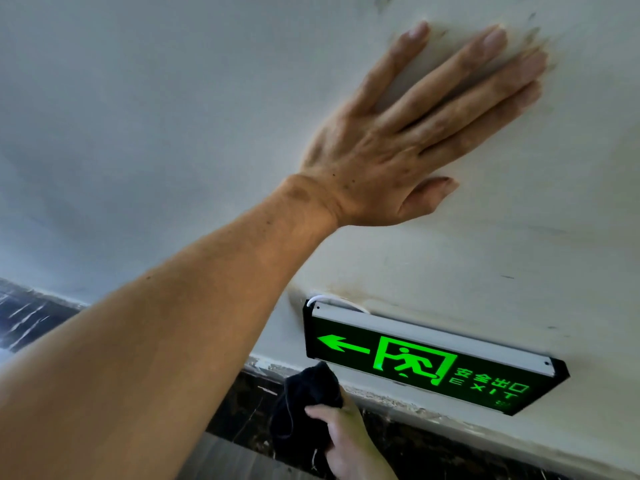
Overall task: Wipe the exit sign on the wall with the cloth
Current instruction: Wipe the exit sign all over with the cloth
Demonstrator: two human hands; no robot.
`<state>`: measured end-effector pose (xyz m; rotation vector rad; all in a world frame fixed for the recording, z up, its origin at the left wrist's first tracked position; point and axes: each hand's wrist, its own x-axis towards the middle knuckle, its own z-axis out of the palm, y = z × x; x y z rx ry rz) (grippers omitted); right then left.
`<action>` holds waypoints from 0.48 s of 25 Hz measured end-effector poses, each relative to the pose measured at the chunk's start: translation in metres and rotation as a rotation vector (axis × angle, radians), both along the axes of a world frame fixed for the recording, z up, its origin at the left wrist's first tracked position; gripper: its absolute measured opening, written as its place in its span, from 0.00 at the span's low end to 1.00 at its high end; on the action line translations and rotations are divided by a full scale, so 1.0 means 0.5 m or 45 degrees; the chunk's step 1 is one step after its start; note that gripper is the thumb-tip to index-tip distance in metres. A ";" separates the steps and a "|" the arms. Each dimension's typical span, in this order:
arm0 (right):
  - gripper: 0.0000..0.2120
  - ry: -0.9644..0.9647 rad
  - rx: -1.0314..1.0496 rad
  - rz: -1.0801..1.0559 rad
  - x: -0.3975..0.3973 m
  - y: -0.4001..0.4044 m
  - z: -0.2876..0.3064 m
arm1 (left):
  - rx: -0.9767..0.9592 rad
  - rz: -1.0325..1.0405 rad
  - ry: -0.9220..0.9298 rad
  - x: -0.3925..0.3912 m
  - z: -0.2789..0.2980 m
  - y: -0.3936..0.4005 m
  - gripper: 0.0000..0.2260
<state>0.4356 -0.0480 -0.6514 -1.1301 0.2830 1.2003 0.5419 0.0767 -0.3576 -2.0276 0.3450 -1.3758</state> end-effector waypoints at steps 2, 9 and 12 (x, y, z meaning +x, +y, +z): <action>0.25 -0.042 -0.035 -0.020 -0.004 -0.035 -0.008 | 0.013 0.014 -0.009 -0.002 0.000 0.001 0.35; 0.22 -0.055 -0.088 -0.686 0.030 -0.205 0.030 | 0.067 0.073 -0.058 -0.002 -0.001 0.005 0.35; 0.25 -0.213 -0.108 -1.086 0.065 -0.276 0.084 | 0.076 0.085 -0.073 -0.001 -0.003 0.004 0.33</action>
